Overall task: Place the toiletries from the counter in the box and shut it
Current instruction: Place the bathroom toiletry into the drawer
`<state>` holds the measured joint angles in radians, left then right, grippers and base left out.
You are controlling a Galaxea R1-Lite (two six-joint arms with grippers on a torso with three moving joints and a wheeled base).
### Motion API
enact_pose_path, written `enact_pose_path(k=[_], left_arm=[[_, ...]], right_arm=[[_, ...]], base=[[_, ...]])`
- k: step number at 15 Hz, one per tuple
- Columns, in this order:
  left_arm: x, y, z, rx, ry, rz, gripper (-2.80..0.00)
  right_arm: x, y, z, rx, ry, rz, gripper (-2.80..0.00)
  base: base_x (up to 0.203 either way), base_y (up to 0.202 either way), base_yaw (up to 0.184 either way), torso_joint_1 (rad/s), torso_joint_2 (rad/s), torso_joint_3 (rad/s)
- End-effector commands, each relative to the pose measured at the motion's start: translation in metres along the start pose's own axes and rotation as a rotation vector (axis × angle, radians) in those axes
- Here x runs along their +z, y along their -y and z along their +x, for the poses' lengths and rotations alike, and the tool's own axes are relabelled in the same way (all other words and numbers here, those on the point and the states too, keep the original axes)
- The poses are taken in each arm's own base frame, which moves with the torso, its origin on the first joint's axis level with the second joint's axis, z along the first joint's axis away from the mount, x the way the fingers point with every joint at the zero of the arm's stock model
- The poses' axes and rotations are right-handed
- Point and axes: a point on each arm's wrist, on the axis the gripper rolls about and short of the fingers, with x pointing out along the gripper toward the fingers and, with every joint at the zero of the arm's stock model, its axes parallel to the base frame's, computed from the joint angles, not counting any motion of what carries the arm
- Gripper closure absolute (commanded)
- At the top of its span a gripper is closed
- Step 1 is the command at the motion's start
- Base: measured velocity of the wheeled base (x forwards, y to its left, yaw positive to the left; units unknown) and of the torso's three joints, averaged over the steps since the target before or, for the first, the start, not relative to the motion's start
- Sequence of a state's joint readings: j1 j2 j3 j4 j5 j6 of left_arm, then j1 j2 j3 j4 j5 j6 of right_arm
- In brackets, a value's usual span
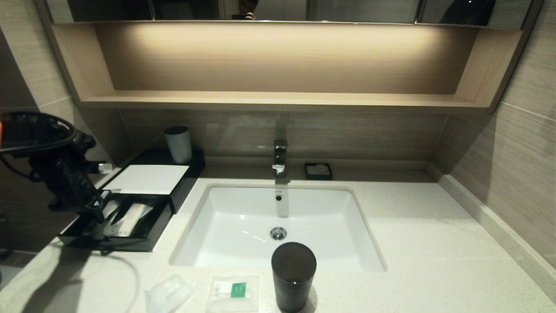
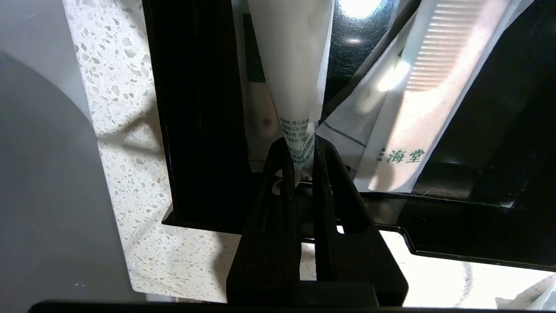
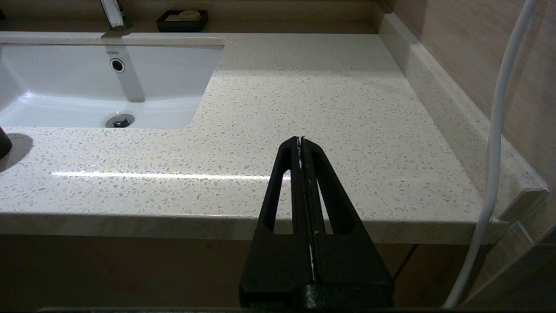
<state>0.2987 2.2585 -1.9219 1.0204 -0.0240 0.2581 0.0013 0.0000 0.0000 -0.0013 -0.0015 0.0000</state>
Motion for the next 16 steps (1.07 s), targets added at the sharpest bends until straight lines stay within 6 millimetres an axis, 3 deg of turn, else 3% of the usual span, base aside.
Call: enact_pose_path(k=[1, 3, 4, 11, 16], left_arm=[[0.0, -0.001, 0.001, 0.001, -0.002, 0.005, 0.0], [0.0, -0.002, 0.002, 0.002, 0.001, 0.011, 0.0], [0.0, -0.002, 0.002, 0.002, 0.0, 0.021, -2.8], [0.001, -0.002, -0.008, 0.008, 0.037, 0.023, -2.8], [-0.006, 0.003, -0.043, 0.011, 0.118, 0.027, -2.8]], right_arm=[[0.0, 0.0, 0.0, 0.0, 0.0, 0.0, 0.0], [0.0, 0.0, 0.0, 0.0, 0.0, 0.0, 0.0], [0.0, 0.0, 0.0, 0.0, -0.001, 0.0, 0.0], [0.0, 0.0, 0.0, 0.0, -0.001, 0.0, 0.0], [0.0, 0.0, 0.0, 0.0, 0.0, 0.0, 0.0]], base=[[0.0, 0.0, 0.0, 0.0, 0.0, 0.0], [0.0, 0.0, 0.0, 0.0, 0.0, 0.0], [0.0, 0.0, 0.0, 0.0, 0.0, 0.0], [0.0, 0.0, 0.0, 0.0, 0.0, 0.0], [0.0, 0.0, 0.0, 0.0, 0.0, 0.0]])
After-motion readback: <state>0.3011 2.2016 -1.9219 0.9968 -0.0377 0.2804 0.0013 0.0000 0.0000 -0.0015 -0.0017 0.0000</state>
